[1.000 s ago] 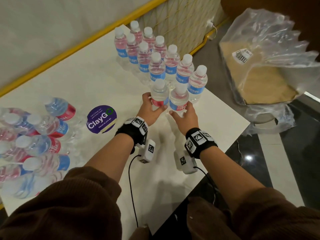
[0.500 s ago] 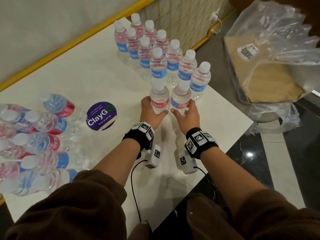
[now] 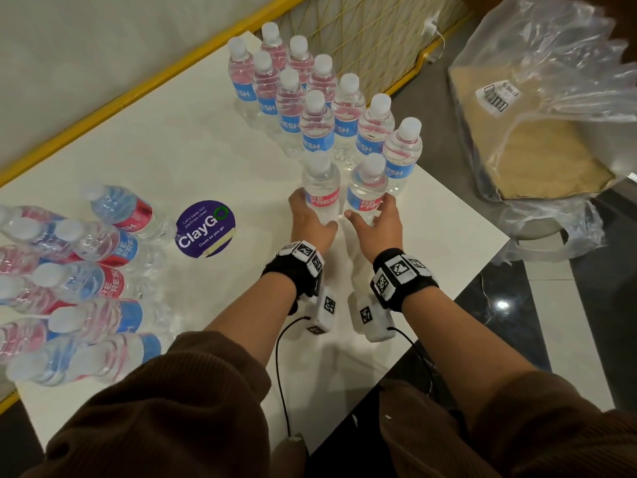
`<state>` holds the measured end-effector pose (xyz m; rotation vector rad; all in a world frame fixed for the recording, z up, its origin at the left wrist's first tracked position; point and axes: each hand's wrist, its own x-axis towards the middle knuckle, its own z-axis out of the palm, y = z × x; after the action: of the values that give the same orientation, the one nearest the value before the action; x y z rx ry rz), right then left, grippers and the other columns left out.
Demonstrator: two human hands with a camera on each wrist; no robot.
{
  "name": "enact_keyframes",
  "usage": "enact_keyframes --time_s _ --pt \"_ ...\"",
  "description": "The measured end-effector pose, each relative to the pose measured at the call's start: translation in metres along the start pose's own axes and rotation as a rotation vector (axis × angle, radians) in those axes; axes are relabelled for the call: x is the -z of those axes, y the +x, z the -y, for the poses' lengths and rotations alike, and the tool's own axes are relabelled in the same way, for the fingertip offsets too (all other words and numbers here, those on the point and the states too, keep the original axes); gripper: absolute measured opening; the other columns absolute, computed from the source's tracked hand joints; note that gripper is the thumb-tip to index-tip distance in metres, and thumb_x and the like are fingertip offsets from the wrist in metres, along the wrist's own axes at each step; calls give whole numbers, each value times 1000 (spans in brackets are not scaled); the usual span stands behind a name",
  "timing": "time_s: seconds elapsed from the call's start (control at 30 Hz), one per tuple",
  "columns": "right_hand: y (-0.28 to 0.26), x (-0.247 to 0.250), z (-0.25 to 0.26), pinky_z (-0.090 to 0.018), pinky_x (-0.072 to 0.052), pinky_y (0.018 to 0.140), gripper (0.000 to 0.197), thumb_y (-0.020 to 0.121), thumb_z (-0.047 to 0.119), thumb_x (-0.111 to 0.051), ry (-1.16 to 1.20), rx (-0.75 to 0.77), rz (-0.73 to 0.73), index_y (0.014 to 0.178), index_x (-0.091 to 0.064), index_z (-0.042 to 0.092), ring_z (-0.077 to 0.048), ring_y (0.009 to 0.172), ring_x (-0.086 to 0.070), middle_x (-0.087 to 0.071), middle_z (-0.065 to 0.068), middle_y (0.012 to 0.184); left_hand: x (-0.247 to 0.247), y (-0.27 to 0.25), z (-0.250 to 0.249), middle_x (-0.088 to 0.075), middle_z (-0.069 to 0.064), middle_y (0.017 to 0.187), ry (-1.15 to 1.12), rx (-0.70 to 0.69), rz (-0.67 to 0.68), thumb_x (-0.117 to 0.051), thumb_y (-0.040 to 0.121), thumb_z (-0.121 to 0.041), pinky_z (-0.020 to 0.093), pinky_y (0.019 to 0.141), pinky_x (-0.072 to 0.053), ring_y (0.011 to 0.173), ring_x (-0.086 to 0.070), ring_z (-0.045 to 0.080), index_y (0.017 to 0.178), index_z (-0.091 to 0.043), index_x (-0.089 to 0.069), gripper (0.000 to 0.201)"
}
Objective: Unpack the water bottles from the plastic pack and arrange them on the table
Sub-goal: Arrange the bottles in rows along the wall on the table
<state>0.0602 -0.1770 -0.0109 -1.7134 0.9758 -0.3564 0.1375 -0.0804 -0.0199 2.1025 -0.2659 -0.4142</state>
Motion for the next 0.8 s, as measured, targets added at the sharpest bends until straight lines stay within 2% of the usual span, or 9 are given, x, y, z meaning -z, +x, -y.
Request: enact_keyframes --time_s 0.1,0.23,0.3,0.37,0.43,0.53,0.6,0.67,0.8 --pt "-4 0 1 -22 -39 88 59 82 26 -70 15 -12 -1 131 -39 16 -19 114 -54 -56 -3 128 1 -7 8 -52 13 125 -58 -18 19 -67 74 -1 35 92 -51 112 -57 26 135 -9 -24 75" --pt "-7 3 -1 -24 -39 92 63 84 22 -67 -5 -6 8 137 -33 17 -23 121 -52 -55 -4 132 6 -3 11 -43 17 131 105 -95 88 -75 71 -6 42 103 -42 123 -46 31 134 -3 -38 73" --pt "-8 3 -3 -30 -40 100 69 81 16 -67 -26 32 28 140 -30 19 -23 124 -50 -52 -3 136 9 1 13 -48 14 134 62 -79 151 -72 75 -6 36 102 -43 124 -48 29 134 -7 -41 67" --pt "-7 3 -7 -38 -40 106 71 79 14 -66 -45 54 32 141 -31 21 -23 124 -49 -50 -3 136 12 5 13 -56 9 130 35 -64 188 -72 77 -7 23 92 -42 119 -55 24 133 -10 -45 63" --pt "-3 3 -11 -44 -40 105 68 79 21 -67 -83 31 21 139 -35 20 -26 122 -48 -50 -6 133 14 10 10 -60 8 125 37 -67 154 -79 71 -12 22 88 -42 113 -58 22 129 -9 -47 67" --pt "-2 2 -12 -44 -42 103 66 80 25 -70 -77 -31 -22 137 -37 21 -27 118 -50 -48 -9 128 9 18 3 -54 13 121 98 -70 64 -85 63 -23 25 90 -42 113 -54 26 122 -3 -45 74" --pt "-2 2 -13 -43 -42 103 67 81 24 -69 -44 -61 -50 139 -35 19 -27 117 -51 -44 -10 129 3 20 2 -48 13 122 88 -44 26 -85 63 -27 24 91 -39 116 -49 26 124 -3 -43 77" --pt "-3 3 -14 -44 -41 104 71 81 27 -69 -48 -71 -39 141 -32 19 -29 117 -50 -40 -11 130 -1 22 5 -46 11 124 35 -28 36 -83 65 -29 31 97 -45 113 -52 27 131 -8 -41 81" --pt "-2 3 -6 -42 -40 105 87 67 47 -78 -78 -63 -28 137 -35 16 -27 121 -44 -41 -9 130 2 24 11 -48 9 124 16 6 72 -79 72 -32 25 79 -48 90 -59 19 137 -16 -41 77"
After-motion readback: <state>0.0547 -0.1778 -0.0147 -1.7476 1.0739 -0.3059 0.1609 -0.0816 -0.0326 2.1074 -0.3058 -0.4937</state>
